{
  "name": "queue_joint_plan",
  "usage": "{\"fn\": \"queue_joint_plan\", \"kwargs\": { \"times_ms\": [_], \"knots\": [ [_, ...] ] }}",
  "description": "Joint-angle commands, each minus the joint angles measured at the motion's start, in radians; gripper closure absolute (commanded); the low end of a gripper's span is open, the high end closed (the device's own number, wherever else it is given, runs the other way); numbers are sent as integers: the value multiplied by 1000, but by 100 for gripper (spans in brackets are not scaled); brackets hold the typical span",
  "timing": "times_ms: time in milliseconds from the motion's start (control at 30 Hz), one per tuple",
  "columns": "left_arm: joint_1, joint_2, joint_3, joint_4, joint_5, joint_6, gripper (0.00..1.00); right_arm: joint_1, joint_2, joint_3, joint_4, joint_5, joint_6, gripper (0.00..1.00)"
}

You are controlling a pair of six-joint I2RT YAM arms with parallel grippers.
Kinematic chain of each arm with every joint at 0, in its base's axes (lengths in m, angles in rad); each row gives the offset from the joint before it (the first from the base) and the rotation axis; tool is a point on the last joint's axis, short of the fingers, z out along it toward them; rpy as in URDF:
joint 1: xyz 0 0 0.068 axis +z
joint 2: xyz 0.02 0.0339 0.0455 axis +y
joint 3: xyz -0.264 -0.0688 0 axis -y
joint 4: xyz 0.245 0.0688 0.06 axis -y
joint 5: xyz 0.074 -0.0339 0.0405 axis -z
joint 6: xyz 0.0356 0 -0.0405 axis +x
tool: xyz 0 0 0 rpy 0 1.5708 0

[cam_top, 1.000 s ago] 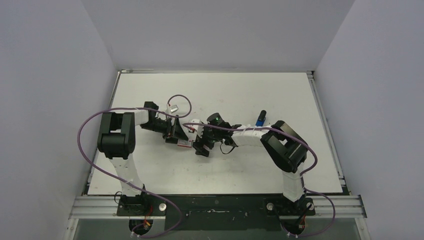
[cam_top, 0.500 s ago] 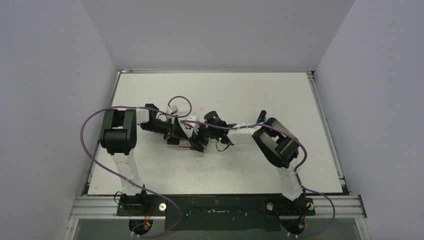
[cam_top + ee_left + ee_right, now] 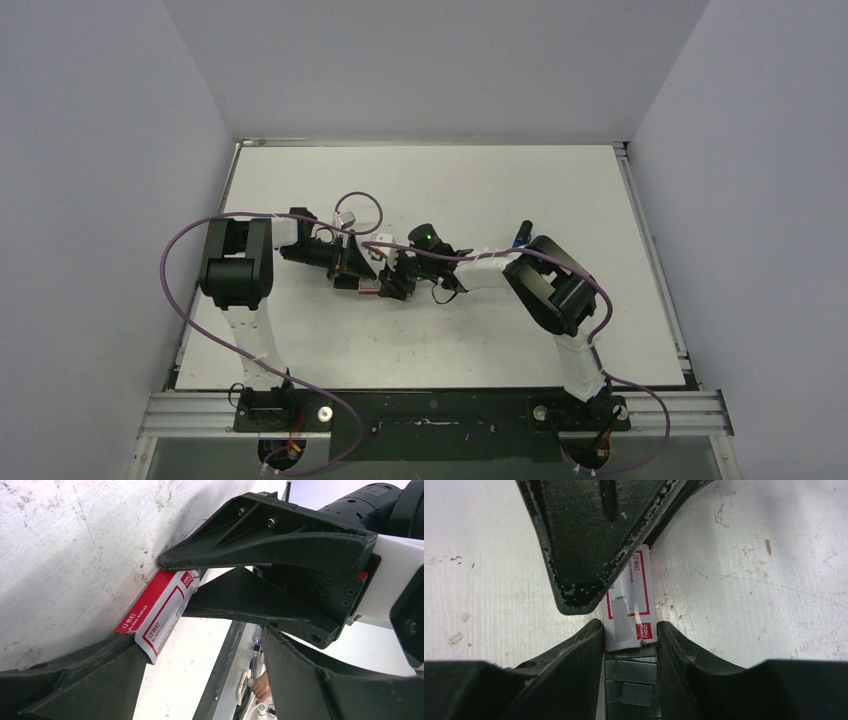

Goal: Load the staples into the stapler
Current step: Open the staple box at the center of the board, then pick up the stapler from the center of the board.

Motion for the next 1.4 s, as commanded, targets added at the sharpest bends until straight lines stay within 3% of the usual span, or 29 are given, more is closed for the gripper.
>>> {"fn": "queue_joint_plan", "kwargs": {
  "times_ms": [0, 333, 567, 733, 1000, 1167, 1367],
  "knots": [
    [25, -21, 4, 18, -134, 55, 19, -7, -50, -55, -51, 13, -17, 76],
    [89, -61, 5, -32, -186, 96, 19, -17, -74, -81, -61, 24, -13, 76],
    [100, -163, 19, -57, -220, 173, 16, -25, -100, -28, -120, 10, 12, 32],
    [100, -285, -2, 10, -253, 190, 14, -26, -157, 27, -196, -13, 16, 17],
    [73, -441, -16, 89, -289, 218, 14, -77, -263, 101, -370, -87, 9, 15],
    [-38, -586, -105, 199, -347, 322, 13, -157, -348, 79, -482, -109, -17, 16],
    [-180, -678, -180, 322, -427, 415, 11, -258, -478, -30, -500, -94, -17, 17]
  ]
}}
